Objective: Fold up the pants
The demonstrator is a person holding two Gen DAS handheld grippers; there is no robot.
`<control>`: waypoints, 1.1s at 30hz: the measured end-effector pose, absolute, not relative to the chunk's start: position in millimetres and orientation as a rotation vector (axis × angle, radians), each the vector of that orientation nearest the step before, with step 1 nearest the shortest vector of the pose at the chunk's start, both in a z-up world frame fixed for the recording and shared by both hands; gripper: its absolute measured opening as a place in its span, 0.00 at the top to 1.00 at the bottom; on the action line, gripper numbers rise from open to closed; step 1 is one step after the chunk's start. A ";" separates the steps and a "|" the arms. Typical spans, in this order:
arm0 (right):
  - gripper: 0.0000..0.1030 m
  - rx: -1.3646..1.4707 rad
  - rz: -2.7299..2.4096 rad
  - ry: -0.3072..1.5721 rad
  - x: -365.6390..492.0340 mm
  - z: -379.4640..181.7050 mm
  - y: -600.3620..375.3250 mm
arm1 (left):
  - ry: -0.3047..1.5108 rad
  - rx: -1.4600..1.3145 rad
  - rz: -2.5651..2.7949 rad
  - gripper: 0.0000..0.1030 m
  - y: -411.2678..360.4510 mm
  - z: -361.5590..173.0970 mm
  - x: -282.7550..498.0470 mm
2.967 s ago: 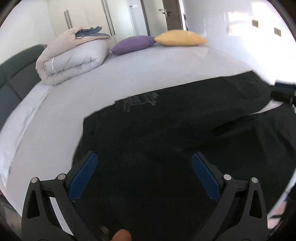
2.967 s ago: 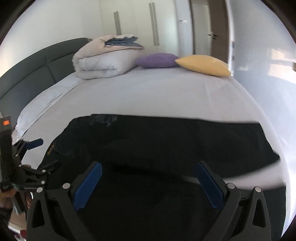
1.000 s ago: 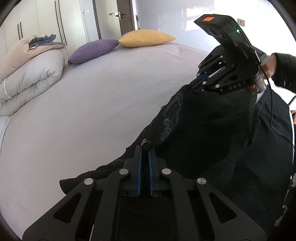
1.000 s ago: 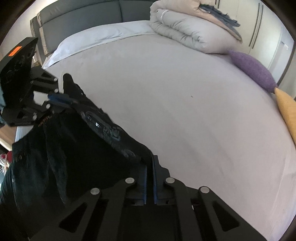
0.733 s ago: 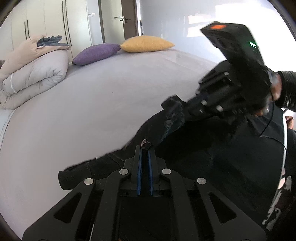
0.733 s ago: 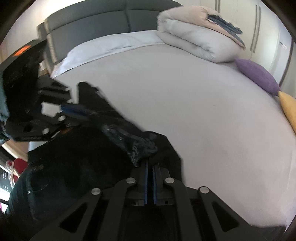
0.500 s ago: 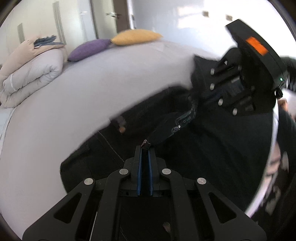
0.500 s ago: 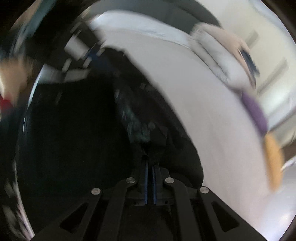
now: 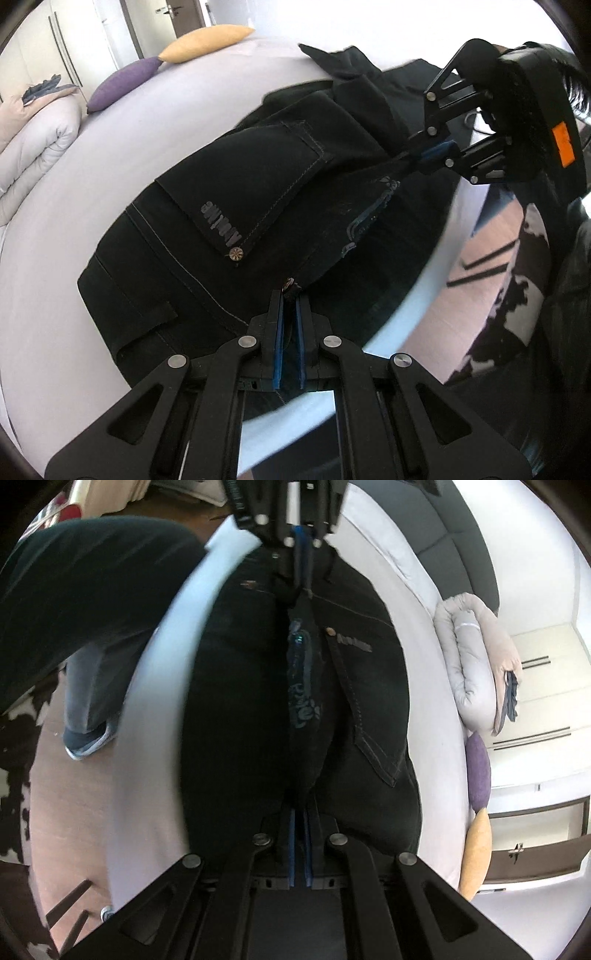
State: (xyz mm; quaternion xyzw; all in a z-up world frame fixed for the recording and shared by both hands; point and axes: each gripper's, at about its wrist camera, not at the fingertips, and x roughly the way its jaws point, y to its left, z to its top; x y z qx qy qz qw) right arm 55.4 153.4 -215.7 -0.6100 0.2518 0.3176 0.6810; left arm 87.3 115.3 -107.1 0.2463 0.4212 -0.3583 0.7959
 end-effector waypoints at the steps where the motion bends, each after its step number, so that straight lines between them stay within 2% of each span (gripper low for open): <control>1: 0.95 -1.384 0.707 0.559 50.2 -218.3 154.1 | 0.904 0.540 -0.770 0.95 116.6 -108.7 73.5; 11: 0.95 -1.434 0.691 0.550 3.4 -226.9 164.1 | 0.912 0.589 -0.792 0.95 116.2 -110.9 51.5; 20: 0.95 -1.433 0.672 0.553 -2.7 -232.1 165.7 | 0.902 0.566 -0.772 0.95 126.1 -117.7 45.4; 24: 0.93 -1.435 0.649 0.566 -1.8 -242.4 169.8 | 0.887 0.535 -0.738 0.90 131.9 -119.1 45.9; 29: 0.93 -1.393 0.604 0.578 -2.2 -244.6 174.1 | 0.921 0.563 -0.695 0.89 141.1 -103.9 35.4; 33: 0.92 -1.379 0.578 0.580 -3.3 -245.6 175.7 | 0.911 0.469 -0.655 0.89 155.7 -79.2 40.8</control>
